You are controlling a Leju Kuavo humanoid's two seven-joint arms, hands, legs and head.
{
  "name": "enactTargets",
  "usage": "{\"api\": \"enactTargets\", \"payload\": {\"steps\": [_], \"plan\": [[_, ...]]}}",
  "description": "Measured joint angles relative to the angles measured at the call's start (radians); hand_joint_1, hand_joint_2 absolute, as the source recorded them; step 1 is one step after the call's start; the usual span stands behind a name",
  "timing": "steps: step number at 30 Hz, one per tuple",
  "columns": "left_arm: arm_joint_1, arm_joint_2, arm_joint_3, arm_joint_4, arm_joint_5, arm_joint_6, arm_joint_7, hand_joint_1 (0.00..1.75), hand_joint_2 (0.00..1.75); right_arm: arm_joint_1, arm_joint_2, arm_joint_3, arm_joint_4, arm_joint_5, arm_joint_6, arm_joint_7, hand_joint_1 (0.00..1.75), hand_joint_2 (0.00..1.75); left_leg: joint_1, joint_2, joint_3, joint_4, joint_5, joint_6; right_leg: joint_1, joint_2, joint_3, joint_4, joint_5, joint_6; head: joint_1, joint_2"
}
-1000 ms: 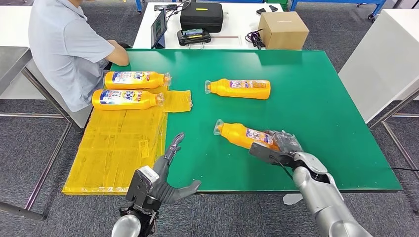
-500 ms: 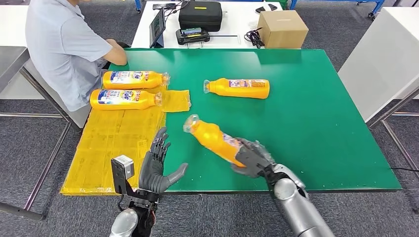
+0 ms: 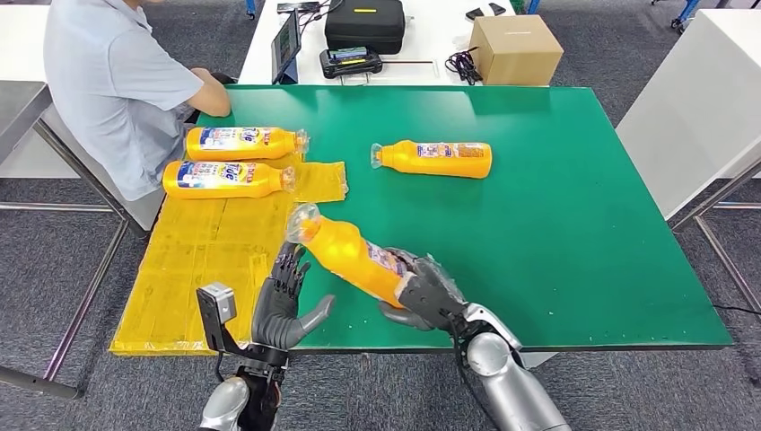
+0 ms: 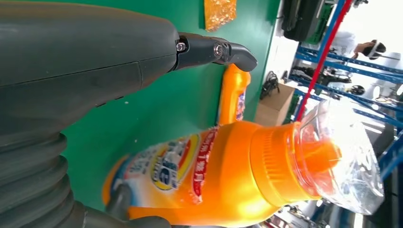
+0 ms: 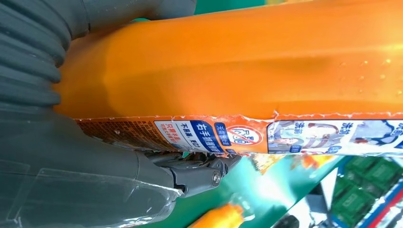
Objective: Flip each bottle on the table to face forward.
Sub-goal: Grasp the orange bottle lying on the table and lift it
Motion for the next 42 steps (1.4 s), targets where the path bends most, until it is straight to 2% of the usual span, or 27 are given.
{"api": "enactTargets", "payload": {"steps": [11,17,18,21,22,29,31,32,34,35,36,39,42], "plan": [[-0.036,-0.002,-0.013,0.03,0.097,-0.092,-0.027,0.0,1.75,-0.044,0.034,0.084,0.079,-0.01,0.0,-0.025,1.75,1.75,0.0,0.0,-0.001,0.0,0.0,0.0,0.0,0.0,0.0,0.0,0.0,0.0,0.0,0.0],[-0.059,-0.002,-0.026,0.054,0.095,-0.096,-0.027,0.0,1.75,-0.079,0.048,0.115,0.141,-0.017,0.001,-0.04,1.75,1.75,0.0,0.0,-0.001,0.0,0.0,0.0,0.0,0.0,0.0,0.0,0.0,0.0,0.0,0.0],[-0.064,-0.002,-0.028,0.061,0.095,-0.096,-0.027,0.06,1.75,-0.083,0.05,0.121,0.15,-0.019,0.001,-0.042,1.75,1.75,0.0,0.0,-0.001,0.0,0.0,0.0,0.0,0.0,0.0,0.0,0.0,0.0,0.0,0.0],[-0.075,-0.002,-0.033,0.084,0.094,-0.096,-0.027,1.37,1.75,-0.098,0.06,0.138,0.173,-0.025,0.002,-0.047,1.75,1.75,0.0,0.0,-0.001,0.0,0.0,0.0,0.0,0.0,-0.001,0.0,0.0,0.0,0.0,0.0],[-0.078,-0.002,-0.034,0.09,0.09,-0.095,-0.028,1.75,1.75,-0.103,0.063,0.142,0.179,-0.028,0.002,-0.047,1.75,1.75,0.0,0.0,-0.001,0.0,0.0,0.0,0.0,0.0,-0.001,0.0,0.0,0.0,0.0,0.0],[-0.089,-0.002,-0.036,0.112,0.056,-0.083,-0.061,1.75,1.75,-0.121,0.074,0.155,0.211,-0.061,0.013,-0.047,1.75,1.75,0.0,0.0,-0.001,0.0,0.0,0.0,0.0,0.0,-0.001,0.0,0.0,0.0,0.0,0.0],[-0.089,-0.002,-0.036,0.114,0.063,-0.088,-0.067,1.75,1.75,-0.124,0.077,0.156,0.217,-0.068,0.015,-0.048,1.61,1.75,0.0,0.0,-0.001,0.0,0.0,0.0,0.0,0.0,-0.001,0.0,0.0,0.0,0.0,0.0],[-0.089,-0.002,-0.035,0.114,0.066,-0.09,-0.07,1.75,1.75,-0.125,0.078,0.158,0.219,-0.07,0.016,-0.048,1.44,1.75,0.0,0.0,-0.001,0.0,0.0,0.0,0.0,0.0,-0.001,0.0,0.0,0.0,0.0,0.0],[-0.09,-0.002,-0.035,0.114,0.066,-0.093,-0.073,1.75,1.75,-0.126,0.08,0.161,0.224,-0.072,0.016,-0.048,0.61,1.75,0.0,0.0,-0.001,0.0,0.0,0.0,0.0,0.0,-0.001,0.0,0.0,0.0,0.0,0.0],[-0.09,-0.002,-0.034,0.114,0.065,-0.093,-0.074,1.75,1.75,-0.127,0.081,0.162,0.226,-0.072,0.016,-0.048,0.26,1.75,0.0,0.0,-0.001,0.0,0.0,0.0,0.0,0.0,-0.001,0.0,0.0,0.0,0.0,0.0],[-0.09,-0.002,-0.033,0.114,0.064,-0.093,-0.074,1.75,1.75,-0.127,0.081,0.162,0.228,-0.072,0.015,-0.049,0.0,1.75,0.0,0.0,-0.001,0.0,0.0,0.0,0.0,0.0,-0.001,0.0,0.0,0.0,0.0,0.0],[-0.09,-0.002,-0.032,0.113,0.047,-0.09,-0.079,1.75,1.75,-0.127,0.081,0.167,0.234,-0.072,0.01,-0.048,0.0,1.75,0.0,0.0,-0.001,0.0,0.0,0.0,0.0,0.0,-0.001,0.0,0.0,0.0,0.0,0.0],[-0.088,-0.002,-0.031,0.099,0.006,-0.072,-0.083,1.75,1.75,-0.127,0.081,0.171,0.24,-0.075,0.001,-0.045,0.0,0.44,0.0,0.0,-0.001,0.0,0.0,0.0,0.0,0.0,-0.001,0.0,0.0,0.0,0.0,0.0]]}}
